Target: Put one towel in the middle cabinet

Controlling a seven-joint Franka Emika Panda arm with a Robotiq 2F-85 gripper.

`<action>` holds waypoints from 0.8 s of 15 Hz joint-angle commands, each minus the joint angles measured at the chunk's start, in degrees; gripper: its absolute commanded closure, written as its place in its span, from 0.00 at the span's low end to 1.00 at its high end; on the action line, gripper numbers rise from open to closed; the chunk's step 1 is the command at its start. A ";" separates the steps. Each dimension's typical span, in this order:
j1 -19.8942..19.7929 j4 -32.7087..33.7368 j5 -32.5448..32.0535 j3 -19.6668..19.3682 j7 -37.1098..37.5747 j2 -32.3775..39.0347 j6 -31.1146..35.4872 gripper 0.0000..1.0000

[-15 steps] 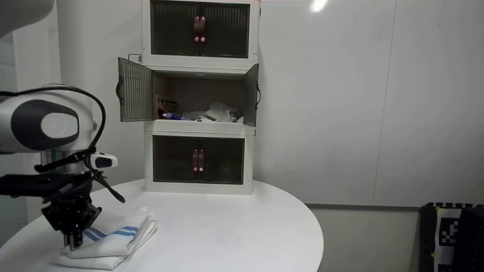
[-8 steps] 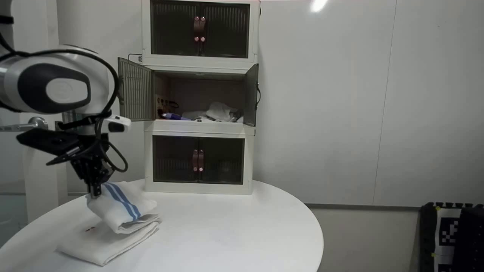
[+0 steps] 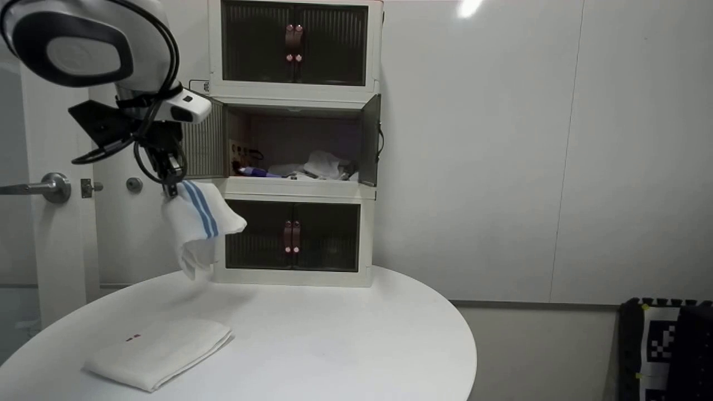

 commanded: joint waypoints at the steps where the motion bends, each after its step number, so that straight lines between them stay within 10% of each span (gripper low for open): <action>1: -7.15 2.96 10.67 6.67 -5.10 -4.02 -2.01 0.98; 6: -10.14 5.06 16.79 7.90 -8.36 -7.91 -2.44 0.98; 12: -11.82 10.87 3.97 3.16 -6.39 -4.27 -4.65 0.98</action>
